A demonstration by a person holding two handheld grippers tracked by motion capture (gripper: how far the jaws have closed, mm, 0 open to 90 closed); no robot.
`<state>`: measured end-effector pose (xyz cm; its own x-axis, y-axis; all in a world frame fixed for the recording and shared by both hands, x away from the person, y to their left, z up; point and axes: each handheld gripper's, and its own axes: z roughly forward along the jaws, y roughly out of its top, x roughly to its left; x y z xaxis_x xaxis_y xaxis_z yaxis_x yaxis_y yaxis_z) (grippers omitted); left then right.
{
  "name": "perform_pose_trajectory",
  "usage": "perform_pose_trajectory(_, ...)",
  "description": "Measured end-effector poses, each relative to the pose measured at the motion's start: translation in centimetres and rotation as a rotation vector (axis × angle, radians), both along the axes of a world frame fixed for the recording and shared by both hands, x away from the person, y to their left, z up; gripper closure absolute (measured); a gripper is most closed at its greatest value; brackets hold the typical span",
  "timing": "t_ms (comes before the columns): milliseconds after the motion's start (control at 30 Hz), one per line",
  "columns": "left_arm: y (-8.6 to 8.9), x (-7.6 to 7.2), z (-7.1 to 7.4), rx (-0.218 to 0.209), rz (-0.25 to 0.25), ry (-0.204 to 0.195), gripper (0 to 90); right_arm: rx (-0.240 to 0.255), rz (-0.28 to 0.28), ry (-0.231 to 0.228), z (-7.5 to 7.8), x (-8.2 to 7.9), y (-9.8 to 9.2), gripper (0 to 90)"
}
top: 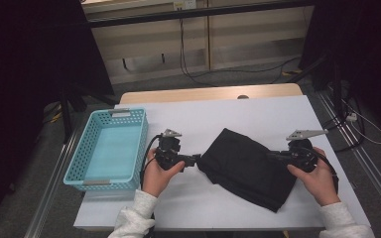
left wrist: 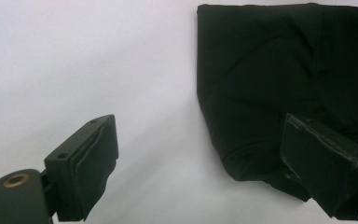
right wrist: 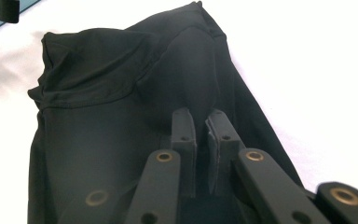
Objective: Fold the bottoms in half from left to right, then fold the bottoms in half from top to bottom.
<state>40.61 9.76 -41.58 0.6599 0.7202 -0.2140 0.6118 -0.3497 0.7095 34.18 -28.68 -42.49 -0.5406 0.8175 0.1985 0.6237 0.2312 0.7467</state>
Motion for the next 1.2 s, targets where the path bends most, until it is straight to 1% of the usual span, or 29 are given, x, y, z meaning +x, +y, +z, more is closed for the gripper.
perform_pose_trajectory(167, -0.08, 0.07, 0.04, 0.008, -0.009, 0.001, 11.5, 0.002, 0.000, -0.003, 0.11, -0.21, -0.11, 83.1)
perform_pose_trajectory(267, -0.24, 0.06, 0.05, -0.002, -0.002, -0.003, 11.5, 0.004, 0.002, -0.008, 0.20, -0.36, -0.20, 83.1)
perform_pose_trajectory(467, -0.44, 0.12, 0.18, 0.004, -0.017, 0.001, 11.5, 0.003, -0.006, -0.005, 0.25, -0.61, -0.47, 83.1)
perform_pose_trajectory(700, -0.56, 0.13, 0.11, 0.003, -0.013, -0.002, 11.5, 0.000, -0.010, -0.004, 0.18, -0.77, -0.53, 83.1)
perform_pose_trajectory(867, -0.48, 0.10, 0.05, 0.013, -0.015, -0.003, 11.5, 0.004, -0.009, -0.008, 0.18, -0.62, -0.52, 83.1)
perform_pose_trajectory(900, -0.47, 0.11, 0.04, 0.008, -0.014, -0.001, 11.5, 0.004, -0.007, -0.008, 0.20, -0.63, -0.48, 83.1)
perform_pose_trajectory(933, -0.43, 0.13, 0.13, 0.012, -0.016, 0.001, 11.4, 0.003, -0.004, -0.009, 0.21, -0.64, -0.44, 83.1)
perform_pose_trajectory(967, -0.45, 0.13, 0.14, 0.003, -0.013, -0.002, 11.4, 0.001, -0.003, -0.006, 0.21, -0.68, -0.44, 83.1)
perform_pose_trajectory(1200, -0.37, 0.11, 0.16, 0.006, -0.013, -0.002, 11.3, 0.004, -0.004, -0.009, 0.41, -0.79, -0.40, 83.1)
